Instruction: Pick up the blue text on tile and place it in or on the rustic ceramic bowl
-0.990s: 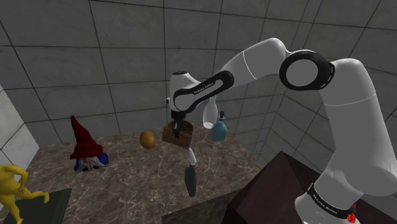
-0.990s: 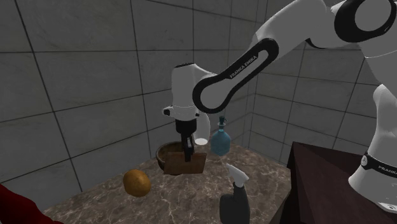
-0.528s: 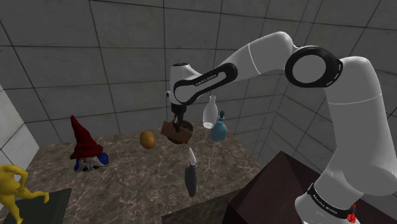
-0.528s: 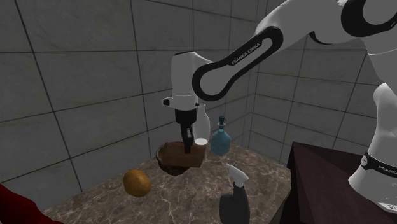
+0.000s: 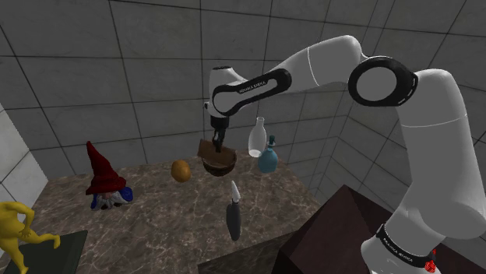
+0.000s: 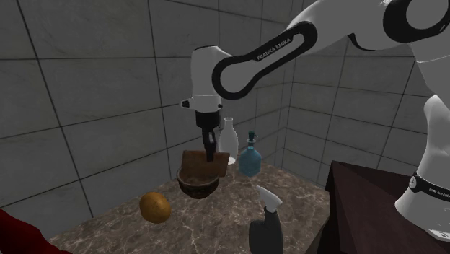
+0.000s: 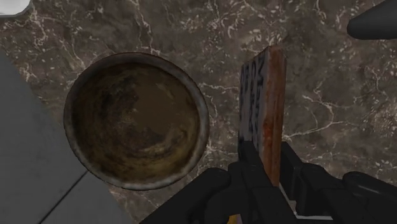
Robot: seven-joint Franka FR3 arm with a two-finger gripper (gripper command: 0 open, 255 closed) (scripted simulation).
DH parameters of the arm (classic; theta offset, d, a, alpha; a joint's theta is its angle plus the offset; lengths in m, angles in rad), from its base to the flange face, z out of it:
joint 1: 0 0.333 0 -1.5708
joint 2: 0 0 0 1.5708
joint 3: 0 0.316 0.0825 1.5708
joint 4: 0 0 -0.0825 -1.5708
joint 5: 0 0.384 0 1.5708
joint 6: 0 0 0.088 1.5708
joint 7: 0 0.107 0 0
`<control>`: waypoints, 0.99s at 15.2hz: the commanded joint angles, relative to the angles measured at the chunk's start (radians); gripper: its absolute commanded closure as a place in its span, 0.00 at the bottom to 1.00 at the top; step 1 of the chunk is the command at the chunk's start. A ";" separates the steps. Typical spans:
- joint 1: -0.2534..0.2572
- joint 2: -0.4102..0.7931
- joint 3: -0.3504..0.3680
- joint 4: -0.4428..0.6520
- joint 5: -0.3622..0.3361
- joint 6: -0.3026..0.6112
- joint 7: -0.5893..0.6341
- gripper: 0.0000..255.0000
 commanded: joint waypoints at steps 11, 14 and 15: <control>-0.065 0.343 -0.039 0.601 -0.007 -0.259 -0.145 1.00; -0.067 0.352 -0.040 0.577 -0.008 -0.225 -0.145 1.00; -0.067 0.356 -0.040 0.570 -0.008 -0.215 -0.145 1.00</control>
